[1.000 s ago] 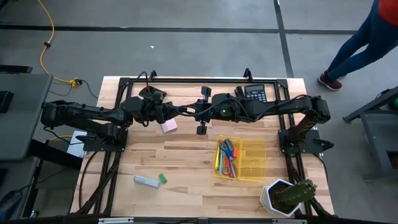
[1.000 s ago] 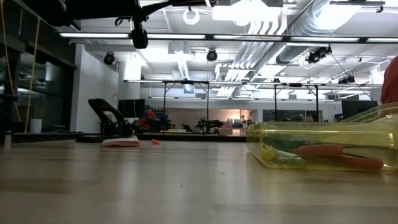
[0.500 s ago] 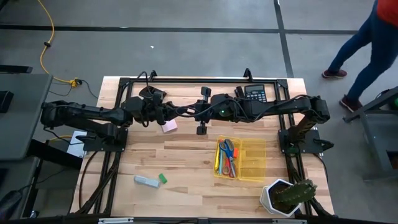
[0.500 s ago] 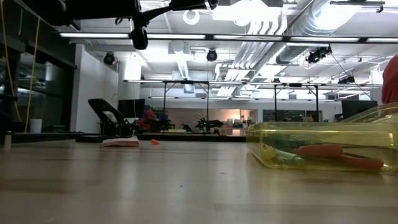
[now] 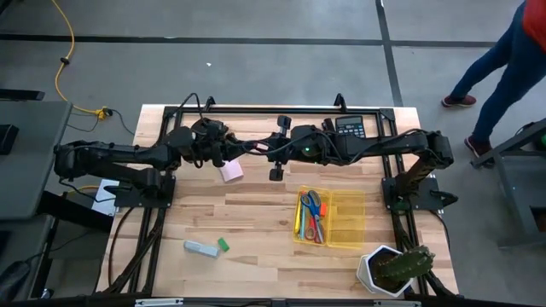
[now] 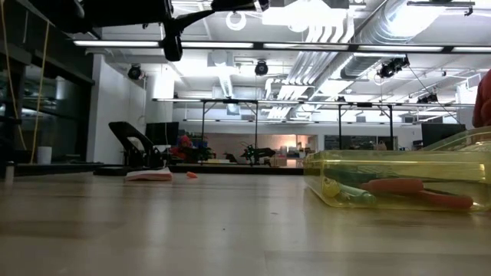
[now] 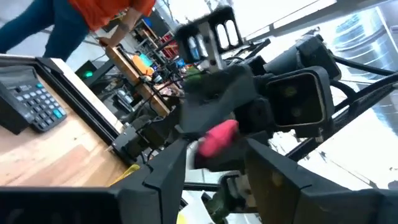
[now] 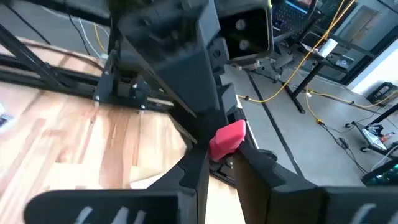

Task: Pack school essentials
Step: Put the pink eraser into the supply box

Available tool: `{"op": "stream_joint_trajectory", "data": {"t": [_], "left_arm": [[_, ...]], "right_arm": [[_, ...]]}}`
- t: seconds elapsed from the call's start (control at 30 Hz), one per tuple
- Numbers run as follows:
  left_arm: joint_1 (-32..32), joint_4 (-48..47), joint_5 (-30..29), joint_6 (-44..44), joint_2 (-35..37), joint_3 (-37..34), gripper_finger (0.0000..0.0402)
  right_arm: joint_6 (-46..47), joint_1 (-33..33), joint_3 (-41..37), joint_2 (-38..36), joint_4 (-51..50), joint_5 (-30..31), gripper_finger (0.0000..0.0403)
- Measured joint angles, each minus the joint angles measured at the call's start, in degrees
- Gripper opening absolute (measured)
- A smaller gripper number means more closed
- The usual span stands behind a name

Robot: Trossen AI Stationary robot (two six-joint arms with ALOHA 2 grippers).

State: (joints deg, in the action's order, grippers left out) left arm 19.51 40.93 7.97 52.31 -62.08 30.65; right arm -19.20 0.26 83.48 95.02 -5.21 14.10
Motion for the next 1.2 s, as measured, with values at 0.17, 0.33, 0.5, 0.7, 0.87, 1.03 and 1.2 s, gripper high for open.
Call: {"op": "stream_joint_trajectory", "data": {"t": [0.17, 0.33, 0.5, 0.7, 0.87, 1.03, 1.2], "left_arm": [[2.09, -1.34, -0.14, -0.28, 1.45, -0.06, 0.0153], [3.72, -5.39, 1.74, -3.46, 2.46, -0.08, 0.0153], [8.50, -7.57, 5.74, -8.21, 6.90, -0.10, 0.0153], [13.24, -14.56, 7.46, -16.68, 16.76, -0.08, 0.0149], [11.50, -25.08, 5.84, -26.02, 23.22, -0.08, 0.0141], [5.13, -27.53, 1.22, -34.72, 26.41, -0.08, 0.0136], [-4.30, -28.17, -9.88, -43.90, 25.74, -0.08, 0.0136]], "right_arm": [[1.24, 0.31, 0.11, -0.42, 0.04, -2.08, 0.0039], [1.80, 0.10, 0.11, -1.48, -0.18, -1.37, 0.0008], [2.68, 0.16, 0.11, -4.44, -5.26, -0.89, 0.0005], [7.91, -1.18, 0.11, -10.56, -17.55, -0.62, 0.0002], [12.28, -2.63, -0.90, -15.76, -29.00, -0.58, 0.0001], [19.01, -2.38, -16.52, -25.32, -19.66, -1.04, 0.0001], [25.58, -1.26, -34.03, -34.72, 3.70, -4.47, 0.0000]]}}
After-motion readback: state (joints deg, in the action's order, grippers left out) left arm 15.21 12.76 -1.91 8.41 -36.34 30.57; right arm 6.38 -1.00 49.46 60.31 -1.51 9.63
